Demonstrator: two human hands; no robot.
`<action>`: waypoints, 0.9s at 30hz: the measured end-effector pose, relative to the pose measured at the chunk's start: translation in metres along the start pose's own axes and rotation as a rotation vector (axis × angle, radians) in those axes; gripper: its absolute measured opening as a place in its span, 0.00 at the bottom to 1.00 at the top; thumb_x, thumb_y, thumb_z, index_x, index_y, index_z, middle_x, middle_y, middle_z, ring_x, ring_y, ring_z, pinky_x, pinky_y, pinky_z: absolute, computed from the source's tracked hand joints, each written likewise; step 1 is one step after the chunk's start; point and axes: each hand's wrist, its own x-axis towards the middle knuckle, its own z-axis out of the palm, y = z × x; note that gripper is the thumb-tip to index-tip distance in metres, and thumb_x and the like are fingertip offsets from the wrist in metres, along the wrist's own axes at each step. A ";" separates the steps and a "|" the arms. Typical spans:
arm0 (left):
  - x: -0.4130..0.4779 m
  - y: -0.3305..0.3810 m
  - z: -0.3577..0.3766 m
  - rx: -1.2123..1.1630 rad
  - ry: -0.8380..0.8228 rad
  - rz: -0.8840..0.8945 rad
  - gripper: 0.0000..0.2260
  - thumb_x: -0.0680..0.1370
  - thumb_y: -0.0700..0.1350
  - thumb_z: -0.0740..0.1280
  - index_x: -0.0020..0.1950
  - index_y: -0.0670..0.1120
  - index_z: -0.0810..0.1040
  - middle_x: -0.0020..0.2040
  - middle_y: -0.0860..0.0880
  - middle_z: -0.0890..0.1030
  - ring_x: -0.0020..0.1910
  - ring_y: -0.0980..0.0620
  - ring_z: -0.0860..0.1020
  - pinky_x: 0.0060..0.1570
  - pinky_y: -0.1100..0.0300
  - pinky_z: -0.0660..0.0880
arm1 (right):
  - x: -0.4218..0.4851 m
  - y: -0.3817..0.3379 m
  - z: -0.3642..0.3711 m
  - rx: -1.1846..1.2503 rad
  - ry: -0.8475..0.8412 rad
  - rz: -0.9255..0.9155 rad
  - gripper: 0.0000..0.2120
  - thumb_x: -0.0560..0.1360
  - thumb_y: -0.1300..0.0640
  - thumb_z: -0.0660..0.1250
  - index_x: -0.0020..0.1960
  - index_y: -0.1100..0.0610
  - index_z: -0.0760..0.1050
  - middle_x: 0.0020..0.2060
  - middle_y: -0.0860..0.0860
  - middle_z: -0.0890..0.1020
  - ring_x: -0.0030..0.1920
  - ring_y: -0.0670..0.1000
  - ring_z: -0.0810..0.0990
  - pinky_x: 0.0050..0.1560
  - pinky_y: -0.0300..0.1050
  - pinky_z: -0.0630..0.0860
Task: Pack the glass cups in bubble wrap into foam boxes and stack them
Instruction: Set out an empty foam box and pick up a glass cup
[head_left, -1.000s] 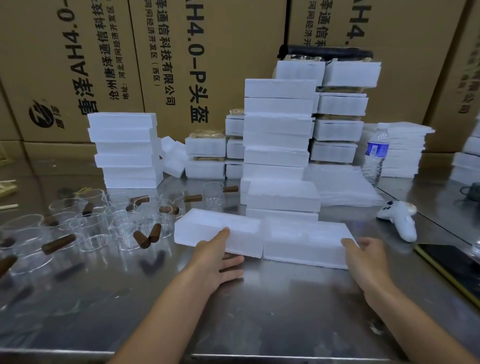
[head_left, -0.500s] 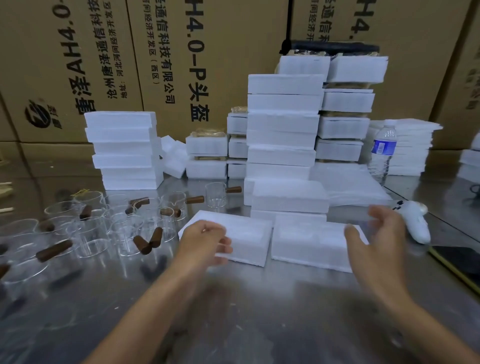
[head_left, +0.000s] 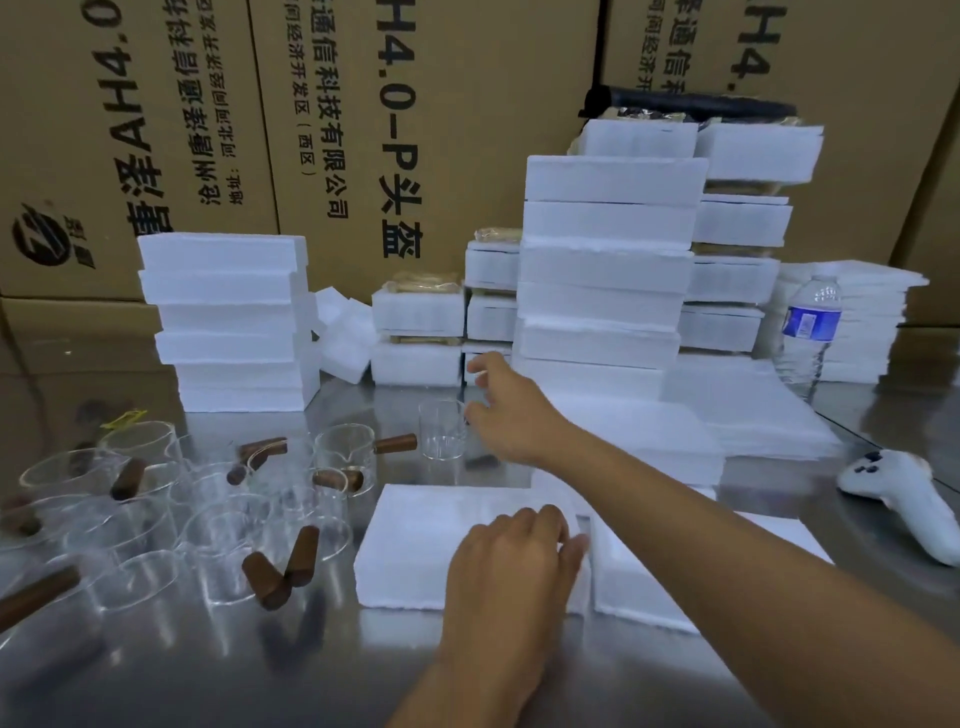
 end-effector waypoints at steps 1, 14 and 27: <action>0.001 0.000 0.003 0.009 0.065 0.036 0.09 0.71 0.50 0.73 0.32 0.50 0.78 0.26 0.54 0.77 0.24 0.54 0.75 0.25 0.67 0.68 | 0.015 0.002 0.005 -0.035 -0.027 0.039 0.24 0.78 0.64 0.58 0.72 0.58 0.56 0.65 0.57 0.69 0.63 0.56 0.70 0.52 0.40 0.66; 0.000 -0.007 0.023 -0.019 0.249 0.030 0.13 0.65 0.44 0.56 0.32 0.44 0.79 0.27 0.49 0.73 0.26 0.48 0.71 0.34 0.60 0.61 | 0.077 0.034 0.040 -0.737 -0.213 0.081 0.08 0.75 0.65 0.62 0.54 0.61 0.74 0.51 0.55 0.78 0.51 0.55 0.78 0.51 0.45 0.76; 0.002 -0.004 0.001 -0.262 0.119 -0.055 0.17 0.81 0.48 0.54 0.41 0.47 0.80 0.40 0.52 0.82 0.39 0.54 0.80 0.44 0.59 0.79 | 0.046 0.004 0.000 -0.250 0.106 -0.114 0.07 0.73 0.52 0.70 0.45 0.53 0.72 0.53 0.53 0.74 0.51 0.52 0.75 0.54 0.47 0.72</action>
